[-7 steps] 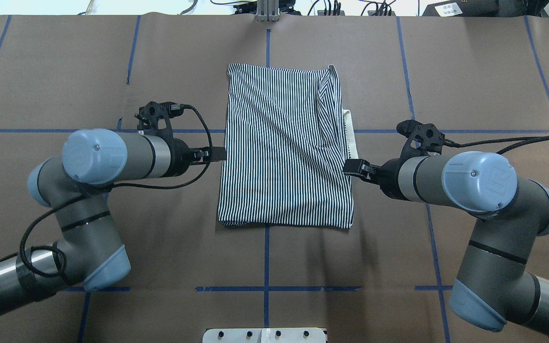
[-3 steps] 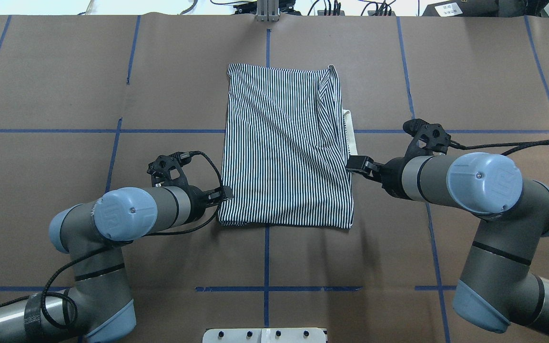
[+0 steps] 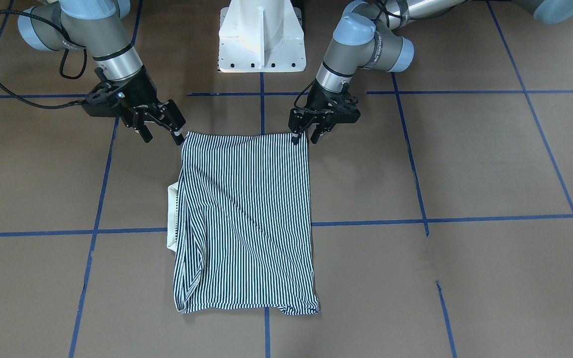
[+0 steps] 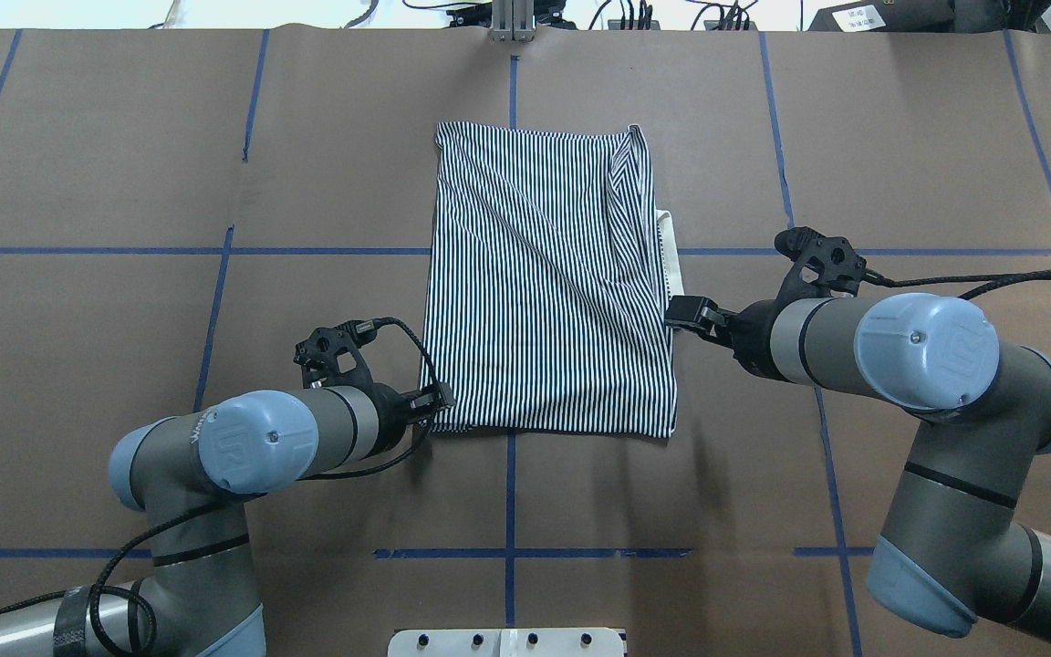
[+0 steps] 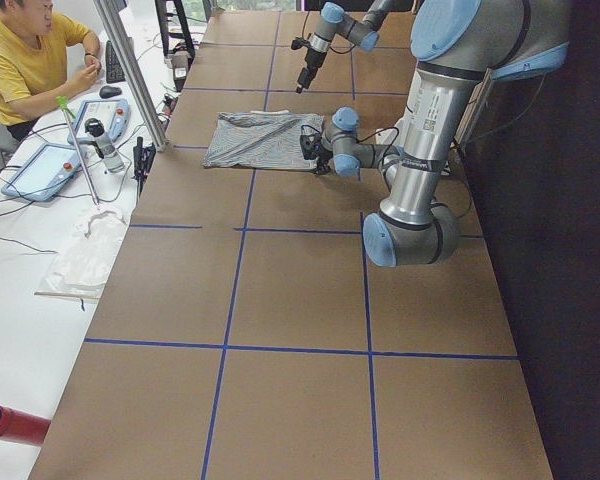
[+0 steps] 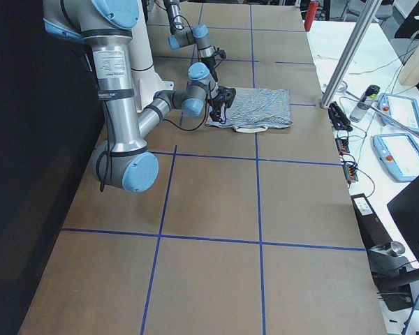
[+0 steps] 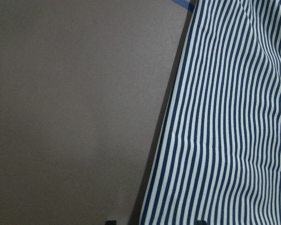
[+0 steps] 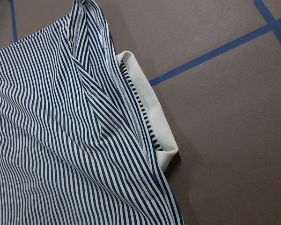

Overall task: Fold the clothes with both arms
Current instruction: 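Lower both grippers to the folded shirt's edge nearest the robot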

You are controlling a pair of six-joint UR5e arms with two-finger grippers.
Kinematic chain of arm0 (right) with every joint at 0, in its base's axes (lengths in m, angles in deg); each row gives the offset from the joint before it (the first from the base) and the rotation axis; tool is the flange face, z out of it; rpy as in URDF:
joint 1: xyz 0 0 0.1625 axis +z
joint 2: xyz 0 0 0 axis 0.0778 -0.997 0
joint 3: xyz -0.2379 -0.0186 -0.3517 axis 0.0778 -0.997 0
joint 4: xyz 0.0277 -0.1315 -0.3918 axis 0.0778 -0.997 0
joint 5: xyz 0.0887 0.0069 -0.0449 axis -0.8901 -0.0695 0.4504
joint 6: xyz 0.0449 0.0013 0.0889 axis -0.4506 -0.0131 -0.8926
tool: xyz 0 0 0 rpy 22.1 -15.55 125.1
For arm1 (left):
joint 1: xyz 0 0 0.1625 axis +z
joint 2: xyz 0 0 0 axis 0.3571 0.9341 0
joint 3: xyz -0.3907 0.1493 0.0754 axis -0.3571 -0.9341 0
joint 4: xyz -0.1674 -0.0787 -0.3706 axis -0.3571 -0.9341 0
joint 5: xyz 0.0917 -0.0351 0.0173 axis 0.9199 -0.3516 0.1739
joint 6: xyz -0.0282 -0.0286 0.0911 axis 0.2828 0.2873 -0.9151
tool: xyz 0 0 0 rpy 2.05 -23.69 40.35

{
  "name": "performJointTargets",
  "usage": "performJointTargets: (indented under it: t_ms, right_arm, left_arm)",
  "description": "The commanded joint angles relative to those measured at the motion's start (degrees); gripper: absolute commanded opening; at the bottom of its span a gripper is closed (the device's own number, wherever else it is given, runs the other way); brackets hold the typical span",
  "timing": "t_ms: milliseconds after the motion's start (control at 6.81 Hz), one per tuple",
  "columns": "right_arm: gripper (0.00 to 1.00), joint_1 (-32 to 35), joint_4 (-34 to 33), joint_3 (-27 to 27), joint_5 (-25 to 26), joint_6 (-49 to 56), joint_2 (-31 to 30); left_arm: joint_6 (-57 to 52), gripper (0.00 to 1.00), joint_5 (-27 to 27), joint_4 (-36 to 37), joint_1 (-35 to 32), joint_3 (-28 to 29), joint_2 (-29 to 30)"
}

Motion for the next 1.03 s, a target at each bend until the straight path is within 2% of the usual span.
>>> performJointTargets:
  t_ms: [0, 147, 294, 588, 735, 882]
  right_arm:
    - [0.99, 0.0, 0.0, 0.0, 0.2, -0.1, 0.0]
    - [0.99, 0.0, 0.0, -0.1, 0.4, -0.1, -0.1]
    - [0.99, 0.0, 0.0, -0.1, 0.6, -0.1, -0.1]
    - [0.99, -0.1, 0.0, -0.2, 0.8, -0.3, -0.1]
    - [0.92, -0.5, -0.9, 0.0, 1.2, -5.8, 0.7]
    - [0.81, -1.6, -5.6, 0.2, 2.0, -14.1, 3.4]
  left_arm:
    - [1.2, 0.50, 0.4, 0.1, 1.1, -0.1, 0.3]
    - [2.3, 0.28, 0.4, 0.0, 1.1, -0.2, 0.3]
    - [3.3, 0.00, 0.4, 0.0, 1.1, -0.4, 0.3]
    - [2.9, 0.00, 0.4, 0.0, 0.7, -1.0, 0.2]
    - [2.8, 0.00, 0.4, 0.0, 0.5, -1.2, 0.2]
    - [2.8, 0.00, 0.5, 0.0, 0.5, -1.4, 0.3]
